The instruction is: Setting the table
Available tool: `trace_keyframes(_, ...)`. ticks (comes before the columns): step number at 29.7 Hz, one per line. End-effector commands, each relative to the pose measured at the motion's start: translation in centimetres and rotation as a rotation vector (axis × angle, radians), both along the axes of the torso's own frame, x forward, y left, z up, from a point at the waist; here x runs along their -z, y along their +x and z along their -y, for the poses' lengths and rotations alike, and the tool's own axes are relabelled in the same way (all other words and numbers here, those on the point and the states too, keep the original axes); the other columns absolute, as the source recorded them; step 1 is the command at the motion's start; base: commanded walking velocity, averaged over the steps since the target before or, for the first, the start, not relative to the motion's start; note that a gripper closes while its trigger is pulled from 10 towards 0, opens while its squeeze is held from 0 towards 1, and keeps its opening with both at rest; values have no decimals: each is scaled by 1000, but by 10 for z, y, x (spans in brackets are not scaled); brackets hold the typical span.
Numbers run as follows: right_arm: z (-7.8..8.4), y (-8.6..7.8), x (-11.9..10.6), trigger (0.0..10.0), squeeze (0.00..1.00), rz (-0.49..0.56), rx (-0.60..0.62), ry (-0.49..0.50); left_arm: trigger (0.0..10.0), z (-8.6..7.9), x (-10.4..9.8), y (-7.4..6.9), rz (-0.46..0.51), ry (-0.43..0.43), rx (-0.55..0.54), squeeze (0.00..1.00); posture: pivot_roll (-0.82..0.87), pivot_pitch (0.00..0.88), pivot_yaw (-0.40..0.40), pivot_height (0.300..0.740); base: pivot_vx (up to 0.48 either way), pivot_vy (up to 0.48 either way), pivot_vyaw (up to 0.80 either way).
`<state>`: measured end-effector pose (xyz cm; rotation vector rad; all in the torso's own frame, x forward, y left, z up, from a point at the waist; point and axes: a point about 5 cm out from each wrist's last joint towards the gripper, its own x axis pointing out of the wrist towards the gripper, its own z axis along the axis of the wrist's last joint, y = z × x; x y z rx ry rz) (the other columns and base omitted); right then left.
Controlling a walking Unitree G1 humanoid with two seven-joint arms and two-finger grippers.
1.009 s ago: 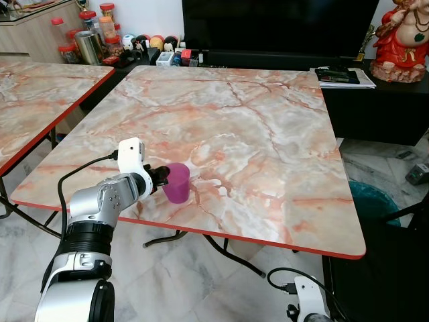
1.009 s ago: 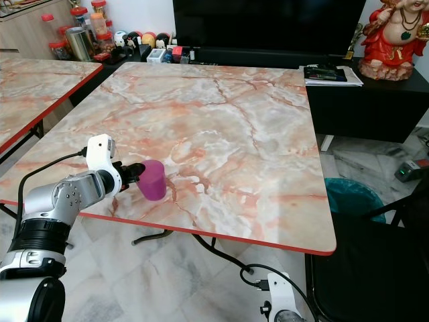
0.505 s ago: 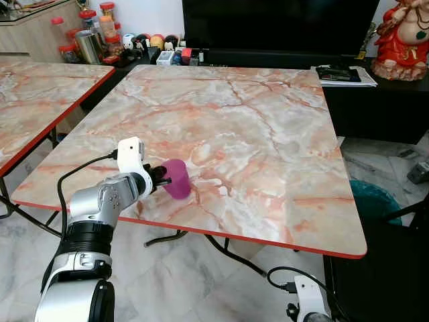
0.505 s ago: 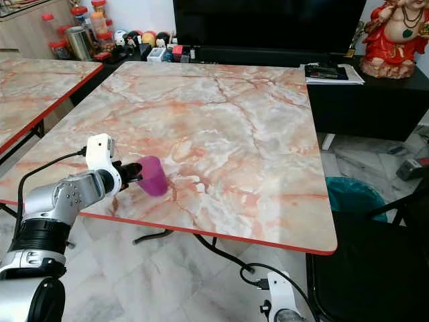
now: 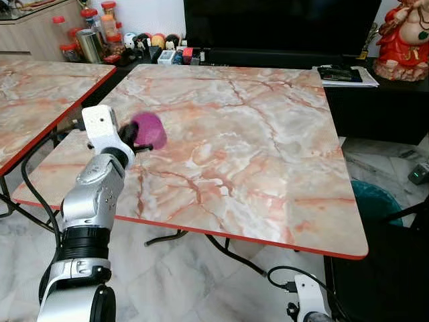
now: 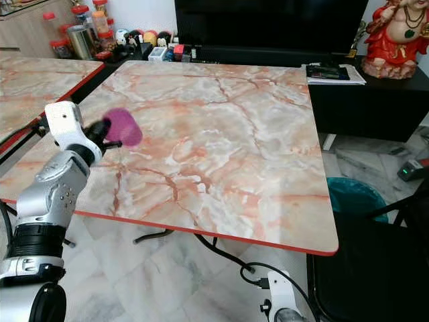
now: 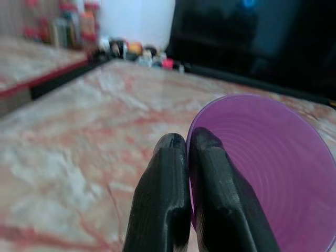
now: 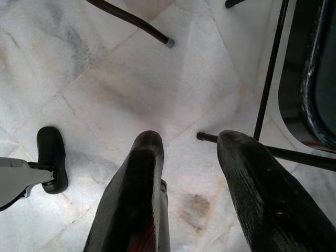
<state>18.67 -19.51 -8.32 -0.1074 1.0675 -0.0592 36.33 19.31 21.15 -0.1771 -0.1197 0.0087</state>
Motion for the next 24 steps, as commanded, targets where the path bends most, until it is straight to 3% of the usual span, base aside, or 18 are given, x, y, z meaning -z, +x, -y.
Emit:
trace_keyframes(1, 0, 1, 0, 10000, 0, 1, 10, 2, 10000, -1, -6, -3, 45, 38, -33, 0, 34, 0, 26, 740, 0, 0, 0)
trace_keyframes(4, 0, 1, 0, 10000, 0, 1, 11, 0, 10000, 0, -8, -2, 70, 39, -51, 0, 34, 0, 23, 740, 0, 144, 0)
trace_keyframes(24, 0, 1, 0, 10000, 0, 12, 18, 6, 10000, -3, -18, -2, 149, 53, -95, 0, 36, 0, 25, 740, 0, 480, 0)
